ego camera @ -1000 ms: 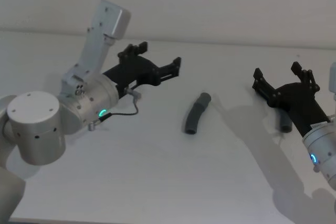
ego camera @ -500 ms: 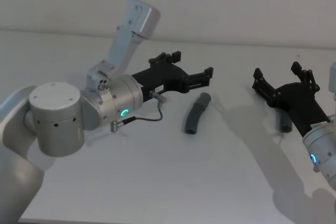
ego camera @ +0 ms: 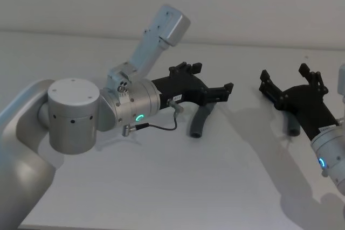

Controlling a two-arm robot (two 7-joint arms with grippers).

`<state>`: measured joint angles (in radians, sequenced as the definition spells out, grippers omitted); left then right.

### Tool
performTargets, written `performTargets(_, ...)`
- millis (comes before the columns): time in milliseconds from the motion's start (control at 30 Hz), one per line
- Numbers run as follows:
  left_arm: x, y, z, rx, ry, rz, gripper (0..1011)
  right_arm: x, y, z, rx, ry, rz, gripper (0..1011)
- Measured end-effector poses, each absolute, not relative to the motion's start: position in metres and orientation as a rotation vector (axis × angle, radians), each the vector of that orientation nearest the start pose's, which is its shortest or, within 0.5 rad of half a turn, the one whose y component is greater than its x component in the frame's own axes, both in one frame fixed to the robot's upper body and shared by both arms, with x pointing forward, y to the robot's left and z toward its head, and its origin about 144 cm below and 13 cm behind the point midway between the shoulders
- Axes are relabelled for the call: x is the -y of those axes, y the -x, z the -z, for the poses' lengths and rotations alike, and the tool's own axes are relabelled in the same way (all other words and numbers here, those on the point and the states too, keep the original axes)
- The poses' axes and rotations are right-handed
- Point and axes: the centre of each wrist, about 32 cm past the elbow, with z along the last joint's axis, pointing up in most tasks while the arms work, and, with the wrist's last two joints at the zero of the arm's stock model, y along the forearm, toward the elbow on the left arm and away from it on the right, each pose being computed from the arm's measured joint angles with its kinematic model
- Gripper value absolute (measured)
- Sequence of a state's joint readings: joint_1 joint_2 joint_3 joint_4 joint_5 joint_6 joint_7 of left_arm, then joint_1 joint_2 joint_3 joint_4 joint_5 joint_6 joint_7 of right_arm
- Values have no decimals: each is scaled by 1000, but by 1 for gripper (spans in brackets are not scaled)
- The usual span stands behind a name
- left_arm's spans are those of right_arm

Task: Use both hands to pick up one end of the pipe from the table, align the ends, and insert them.

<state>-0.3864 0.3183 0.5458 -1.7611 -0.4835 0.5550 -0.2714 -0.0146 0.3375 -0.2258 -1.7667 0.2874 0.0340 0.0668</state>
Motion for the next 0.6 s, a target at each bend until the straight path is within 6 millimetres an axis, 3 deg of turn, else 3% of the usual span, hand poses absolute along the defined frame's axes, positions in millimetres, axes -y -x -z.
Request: performTargets(600, -138, -490, -1275, -133, -207, -731, 1001, 237, -443, -1189, 75, -26, 1229, 1004)
